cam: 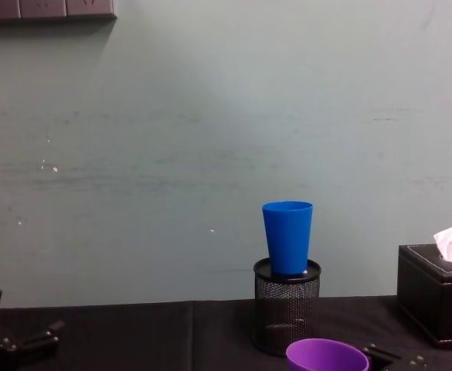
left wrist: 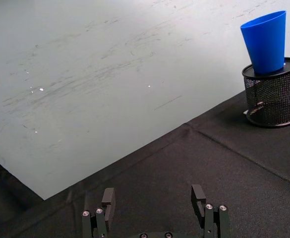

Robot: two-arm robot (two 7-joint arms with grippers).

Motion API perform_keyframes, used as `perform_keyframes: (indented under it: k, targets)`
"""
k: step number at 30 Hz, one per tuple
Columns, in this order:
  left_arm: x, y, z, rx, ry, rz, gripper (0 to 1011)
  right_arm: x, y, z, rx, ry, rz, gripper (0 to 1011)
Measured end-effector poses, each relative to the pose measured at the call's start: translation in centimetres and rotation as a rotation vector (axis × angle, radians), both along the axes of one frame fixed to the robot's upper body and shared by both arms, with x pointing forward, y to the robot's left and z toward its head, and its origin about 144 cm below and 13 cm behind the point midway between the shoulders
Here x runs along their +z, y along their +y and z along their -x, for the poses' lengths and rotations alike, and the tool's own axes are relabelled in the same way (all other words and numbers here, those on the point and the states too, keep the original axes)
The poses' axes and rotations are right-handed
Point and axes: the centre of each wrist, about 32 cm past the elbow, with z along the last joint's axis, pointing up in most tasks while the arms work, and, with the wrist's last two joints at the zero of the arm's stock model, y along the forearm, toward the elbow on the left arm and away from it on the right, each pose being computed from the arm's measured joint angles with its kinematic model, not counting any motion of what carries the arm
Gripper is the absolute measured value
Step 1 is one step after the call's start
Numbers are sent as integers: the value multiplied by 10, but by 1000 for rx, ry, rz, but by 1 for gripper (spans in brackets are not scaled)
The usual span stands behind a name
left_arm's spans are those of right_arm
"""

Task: Pick up one cup with a gripper and tap it against the other cup.

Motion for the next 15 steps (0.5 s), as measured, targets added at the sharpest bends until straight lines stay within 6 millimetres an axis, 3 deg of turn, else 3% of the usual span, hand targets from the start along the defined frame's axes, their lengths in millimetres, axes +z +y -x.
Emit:
perform_keyframes:
  k: [9, 15]
  targets:
    - [0, 0, 0, 0, 0, 0, 1005, 0, 0, 0, -2, 0, 0, 730]
    - [0, 0, 0, 0, 0, 0, 1005, 0, 0, 0, -2, 0, 0, 866]
